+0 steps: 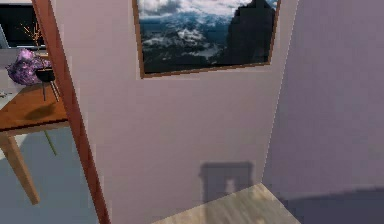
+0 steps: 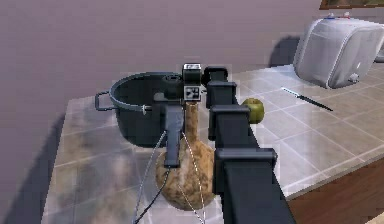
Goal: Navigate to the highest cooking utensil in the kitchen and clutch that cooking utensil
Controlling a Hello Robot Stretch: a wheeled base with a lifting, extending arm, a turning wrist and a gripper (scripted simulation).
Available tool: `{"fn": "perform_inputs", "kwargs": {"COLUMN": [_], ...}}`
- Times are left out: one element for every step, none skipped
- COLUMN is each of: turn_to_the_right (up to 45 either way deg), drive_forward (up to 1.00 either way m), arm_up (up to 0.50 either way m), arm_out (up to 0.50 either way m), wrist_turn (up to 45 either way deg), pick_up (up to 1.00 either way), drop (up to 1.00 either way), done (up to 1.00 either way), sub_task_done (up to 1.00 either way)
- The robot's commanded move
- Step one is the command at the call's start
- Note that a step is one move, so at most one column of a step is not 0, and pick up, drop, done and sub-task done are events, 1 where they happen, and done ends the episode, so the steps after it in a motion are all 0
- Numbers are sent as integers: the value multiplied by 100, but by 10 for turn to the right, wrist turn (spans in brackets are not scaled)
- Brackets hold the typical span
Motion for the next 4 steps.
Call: {"fn": "perform_inputs", "kwargs": {"turn_to_the_right": [0, 0, 0, 0], "drive_forward": [0, 0, 0, 0], "arm_up": [0, 0, 0, 0], "arm_out": [0, 0, 0, 0], "wrist_turn": [450, 450, 450, 120], "pick_up": [0, 0, 0, 0], "drop": [0, 0, 0, 0], "done": [0, 0, 0, 0], "sub_task_done": [0, 0, 0, 0]}}
